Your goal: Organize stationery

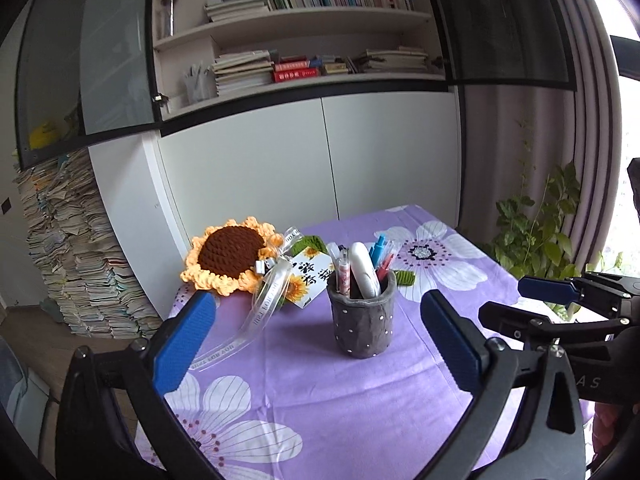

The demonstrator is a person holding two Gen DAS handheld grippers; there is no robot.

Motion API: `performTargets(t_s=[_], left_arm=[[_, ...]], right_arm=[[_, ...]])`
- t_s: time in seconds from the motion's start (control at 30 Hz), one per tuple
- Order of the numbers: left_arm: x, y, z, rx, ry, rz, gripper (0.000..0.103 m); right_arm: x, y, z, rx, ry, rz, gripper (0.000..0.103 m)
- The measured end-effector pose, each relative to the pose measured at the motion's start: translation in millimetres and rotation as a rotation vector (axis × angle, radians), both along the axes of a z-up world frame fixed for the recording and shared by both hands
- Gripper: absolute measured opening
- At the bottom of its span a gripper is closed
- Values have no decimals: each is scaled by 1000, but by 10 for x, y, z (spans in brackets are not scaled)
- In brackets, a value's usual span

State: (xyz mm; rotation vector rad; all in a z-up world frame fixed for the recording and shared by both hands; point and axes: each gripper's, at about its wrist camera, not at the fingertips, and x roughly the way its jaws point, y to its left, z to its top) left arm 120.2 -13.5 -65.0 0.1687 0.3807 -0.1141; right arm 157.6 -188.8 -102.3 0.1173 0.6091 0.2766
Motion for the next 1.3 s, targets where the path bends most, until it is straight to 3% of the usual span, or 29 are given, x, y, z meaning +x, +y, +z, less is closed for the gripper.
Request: performTargets(t_s=[0.07, 0.2, 0.47, 0.7, 1.13, 1.3], left_arm=[[-125, 38, 60, -10, -28, 1, 102], [-368, 121, 145, -31, -64, 15, 102], [-764, 259, 309, -80, -90, 43, 102], [-1121, 290, 466, -79, -149, 56, 102], [-1435, 337, 564, -84, -179, 43, 102], [-1603, 405, 687, -94, -228, 59, 102]], right_arm=[[-105, 28, 80, -9, -22, -3, 58], [-374, 98, 242, -36, -80, -19, 69], [-894, 225, 559, -75, -179, -47, 74], [-1267, 328, 777, -107, -257, -61, 76], [-1677, 296, 979, -84, -295, -103, 78], [-1796, 333, 1040, -73, -313, -95, 79]])
